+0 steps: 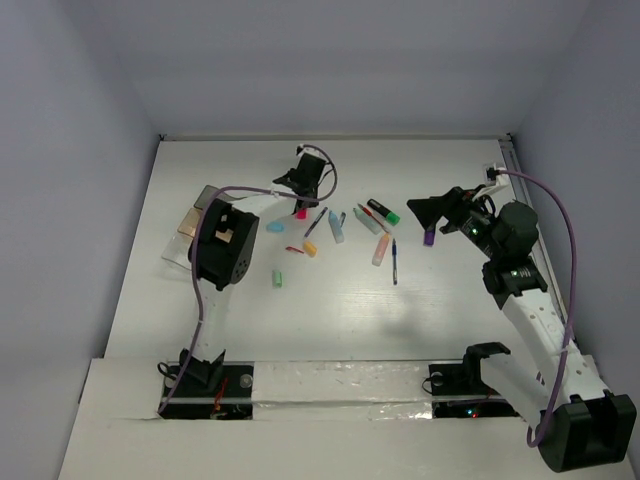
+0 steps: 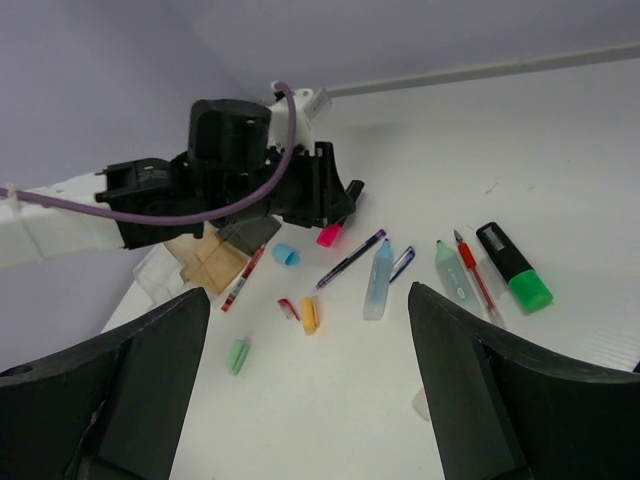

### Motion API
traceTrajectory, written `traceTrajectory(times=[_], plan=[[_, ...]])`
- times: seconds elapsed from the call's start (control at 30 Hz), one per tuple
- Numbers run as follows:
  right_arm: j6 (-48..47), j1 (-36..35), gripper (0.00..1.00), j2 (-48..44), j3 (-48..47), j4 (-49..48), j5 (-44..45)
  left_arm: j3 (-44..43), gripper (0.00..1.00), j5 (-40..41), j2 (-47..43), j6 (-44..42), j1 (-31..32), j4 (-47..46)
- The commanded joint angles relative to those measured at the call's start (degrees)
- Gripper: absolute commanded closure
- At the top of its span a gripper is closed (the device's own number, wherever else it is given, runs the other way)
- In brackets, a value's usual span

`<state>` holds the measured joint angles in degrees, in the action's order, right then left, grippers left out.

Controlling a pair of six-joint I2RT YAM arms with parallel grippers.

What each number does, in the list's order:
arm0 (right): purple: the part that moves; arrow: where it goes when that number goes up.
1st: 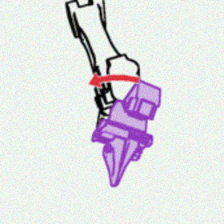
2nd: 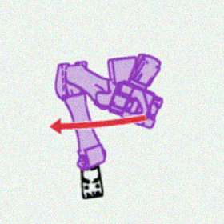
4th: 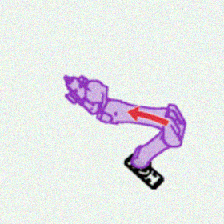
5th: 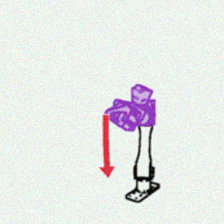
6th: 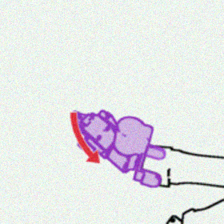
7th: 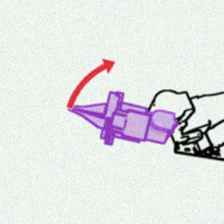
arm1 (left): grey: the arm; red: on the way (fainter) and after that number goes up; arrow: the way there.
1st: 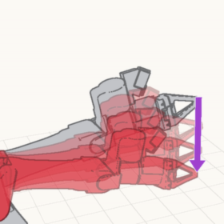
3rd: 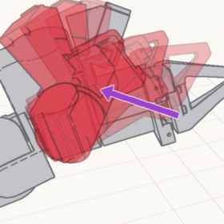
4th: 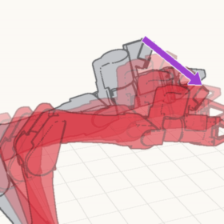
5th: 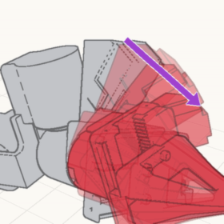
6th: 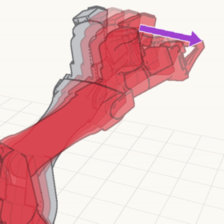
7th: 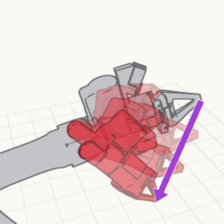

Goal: Sort the stationery into containers
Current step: Pick up the stationery from the center of the board, then place the stationery in the storage box.

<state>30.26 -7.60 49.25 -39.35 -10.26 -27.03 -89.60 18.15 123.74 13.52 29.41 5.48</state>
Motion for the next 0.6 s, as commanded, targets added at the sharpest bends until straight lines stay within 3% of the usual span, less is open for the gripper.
traceTrajectory(times=[0.0,0.17,0.3,0.57], plan=[[-0.3,-0.4,0.14,0.1,-0.8,-1.8,-0.5,0.1,1.0,-1.8,-13.3,2.3,-0.1,-3.5],[-0.4,-0.9,0.14,0.5,-0.7,-2.3,-0.9,7.1,1.0,-4.3,-25.5,8.2,-3.5,-9.7],[0.0,-0.9,0.14,1.0,-0.7,-2.9,-2.2,17.8,1.0,-2.0,-36.9,11.5,-7.2,-12.9],[-0.2,-1.5,0.15,1.6,-1.1,-2.7,-2.6,38.0,1.0,2.8,-56.2,17.9,-15.6,-11.1]])
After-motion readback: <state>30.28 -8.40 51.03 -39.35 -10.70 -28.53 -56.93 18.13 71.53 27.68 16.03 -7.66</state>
